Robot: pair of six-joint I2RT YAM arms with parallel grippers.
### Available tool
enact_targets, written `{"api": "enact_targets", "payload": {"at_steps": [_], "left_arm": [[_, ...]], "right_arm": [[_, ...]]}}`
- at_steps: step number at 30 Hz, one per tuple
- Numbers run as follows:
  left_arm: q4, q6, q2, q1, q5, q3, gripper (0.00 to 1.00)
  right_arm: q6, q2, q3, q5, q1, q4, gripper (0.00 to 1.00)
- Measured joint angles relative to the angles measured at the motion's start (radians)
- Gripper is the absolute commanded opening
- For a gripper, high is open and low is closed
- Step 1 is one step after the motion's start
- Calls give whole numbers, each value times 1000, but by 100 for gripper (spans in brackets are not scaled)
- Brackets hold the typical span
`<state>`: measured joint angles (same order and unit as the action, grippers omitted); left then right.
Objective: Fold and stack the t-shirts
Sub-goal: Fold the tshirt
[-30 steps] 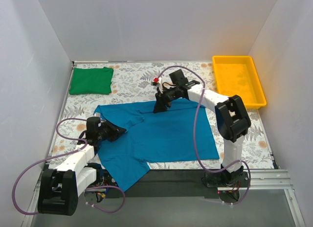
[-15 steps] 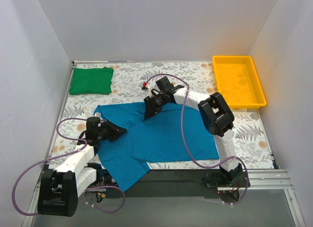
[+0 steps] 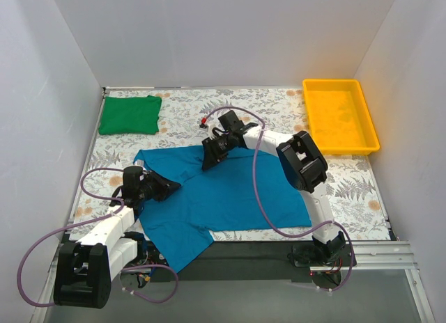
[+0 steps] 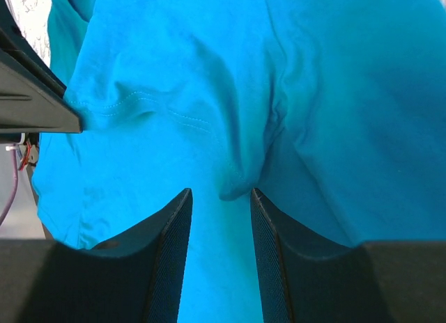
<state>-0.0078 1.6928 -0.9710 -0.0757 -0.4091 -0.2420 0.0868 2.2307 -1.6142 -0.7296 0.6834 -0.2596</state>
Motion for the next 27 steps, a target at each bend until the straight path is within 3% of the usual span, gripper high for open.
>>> {"api": "enact_targets", "payload": {"at_steps": [18,27], "left_arm": [[0,3,0,0,-4,0,10],[0,3,0,0,-8,0,10]], "right_arm": [[19,2,0,40,18,1,41],[27,2,0,77,18,1,18]]}}
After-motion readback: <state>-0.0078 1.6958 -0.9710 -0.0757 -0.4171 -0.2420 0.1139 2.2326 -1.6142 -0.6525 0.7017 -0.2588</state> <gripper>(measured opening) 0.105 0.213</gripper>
